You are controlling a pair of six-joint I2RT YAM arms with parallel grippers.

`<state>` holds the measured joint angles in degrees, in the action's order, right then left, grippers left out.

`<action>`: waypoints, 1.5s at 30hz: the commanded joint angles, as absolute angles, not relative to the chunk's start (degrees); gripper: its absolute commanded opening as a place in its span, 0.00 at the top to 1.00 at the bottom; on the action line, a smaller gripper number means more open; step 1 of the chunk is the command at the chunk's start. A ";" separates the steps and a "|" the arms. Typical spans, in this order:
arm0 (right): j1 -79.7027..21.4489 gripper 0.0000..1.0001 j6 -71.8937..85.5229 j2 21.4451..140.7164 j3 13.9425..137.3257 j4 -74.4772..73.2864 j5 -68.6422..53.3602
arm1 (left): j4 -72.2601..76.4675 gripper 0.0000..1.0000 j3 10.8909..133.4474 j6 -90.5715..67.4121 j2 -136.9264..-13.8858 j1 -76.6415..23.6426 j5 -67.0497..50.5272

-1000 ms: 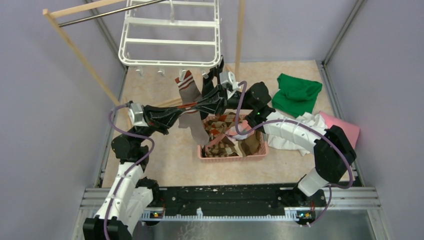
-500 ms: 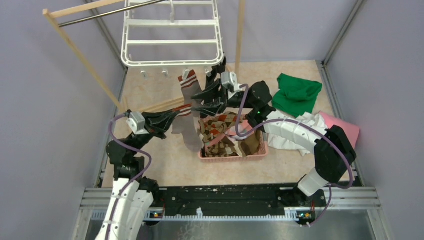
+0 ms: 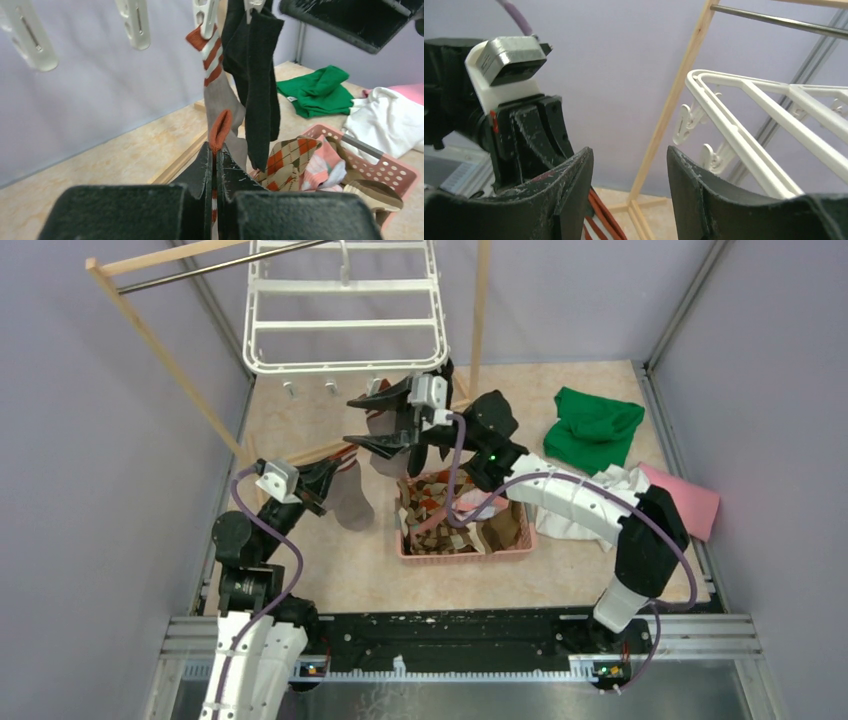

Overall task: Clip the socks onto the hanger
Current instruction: Adjust the sock, then adjust the hanger on the clothesline.

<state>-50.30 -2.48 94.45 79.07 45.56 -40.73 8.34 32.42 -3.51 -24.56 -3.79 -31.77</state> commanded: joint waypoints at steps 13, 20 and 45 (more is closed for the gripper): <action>-55.27 0.45 -0.45 102.70 86.50 41.77 -12.72 | 6.43 1.00 32.32 -1.16 -23.16 -3.87 -26.55; -55.28 0.41 1.43 103.03 83.82 49.30 -7.42 | 7.53 1.00 32.84 -1.59 -25.29 -3.87 -27.81; -55.78 0.33 5.04 107.28 85.78 56.20 -6.46 | 8.79 1.00 35.49 -0.53 -29.91 -3.87 -29.62</action>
